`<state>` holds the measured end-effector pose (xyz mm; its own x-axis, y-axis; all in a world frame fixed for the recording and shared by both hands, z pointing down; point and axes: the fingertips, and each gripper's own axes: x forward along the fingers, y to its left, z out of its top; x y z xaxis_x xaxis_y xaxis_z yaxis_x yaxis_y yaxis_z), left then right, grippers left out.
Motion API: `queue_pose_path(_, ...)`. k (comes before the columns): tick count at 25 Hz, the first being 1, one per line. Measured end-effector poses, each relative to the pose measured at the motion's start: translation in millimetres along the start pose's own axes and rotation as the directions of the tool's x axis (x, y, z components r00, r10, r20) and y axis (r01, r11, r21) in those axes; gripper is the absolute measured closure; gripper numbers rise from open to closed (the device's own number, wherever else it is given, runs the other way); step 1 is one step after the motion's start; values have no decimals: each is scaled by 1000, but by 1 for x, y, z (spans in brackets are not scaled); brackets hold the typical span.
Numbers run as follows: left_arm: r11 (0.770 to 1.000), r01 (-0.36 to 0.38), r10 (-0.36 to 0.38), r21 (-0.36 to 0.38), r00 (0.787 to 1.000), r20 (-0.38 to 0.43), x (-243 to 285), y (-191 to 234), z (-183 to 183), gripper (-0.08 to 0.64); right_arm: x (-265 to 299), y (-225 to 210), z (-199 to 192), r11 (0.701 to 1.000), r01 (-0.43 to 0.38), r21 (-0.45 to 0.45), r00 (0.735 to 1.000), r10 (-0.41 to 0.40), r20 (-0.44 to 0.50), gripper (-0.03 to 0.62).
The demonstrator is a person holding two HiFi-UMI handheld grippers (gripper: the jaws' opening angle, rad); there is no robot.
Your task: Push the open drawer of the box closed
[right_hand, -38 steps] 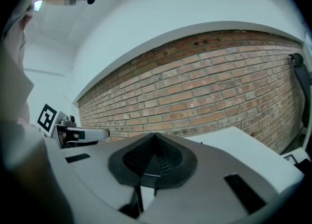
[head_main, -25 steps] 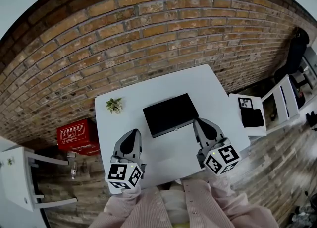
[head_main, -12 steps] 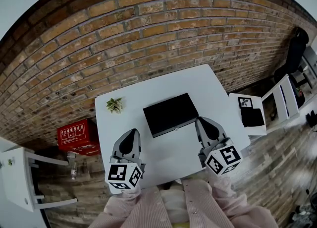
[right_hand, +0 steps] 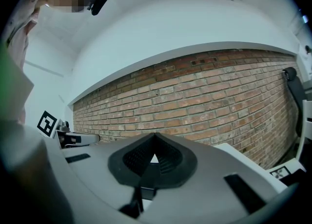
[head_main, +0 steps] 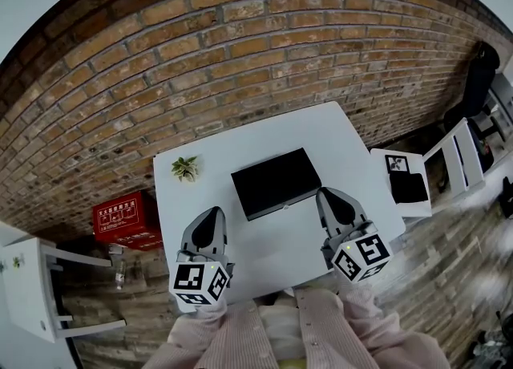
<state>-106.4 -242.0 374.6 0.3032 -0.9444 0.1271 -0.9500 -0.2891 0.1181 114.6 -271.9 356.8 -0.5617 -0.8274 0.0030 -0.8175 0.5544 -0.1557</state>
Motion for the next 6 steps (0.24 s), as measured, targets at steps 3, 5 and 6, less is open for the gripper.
queue_pose_path(3,1000,-3,3,1,1000,-5,0,1,-1,565,0,0,0,1000,-1,0,1000,1,-2,589)
queue_pose_path(5,1000,-4,4,1,1000,-7,0,1,-1,565,0,0,0,1000,-1,0,1000,1,-2,589)
queue_pose_path(6,1000,-4,4,2,1000,-8,0,1,-2,565,1,0,0,1000,-2,-1,1000,2,-2,589)
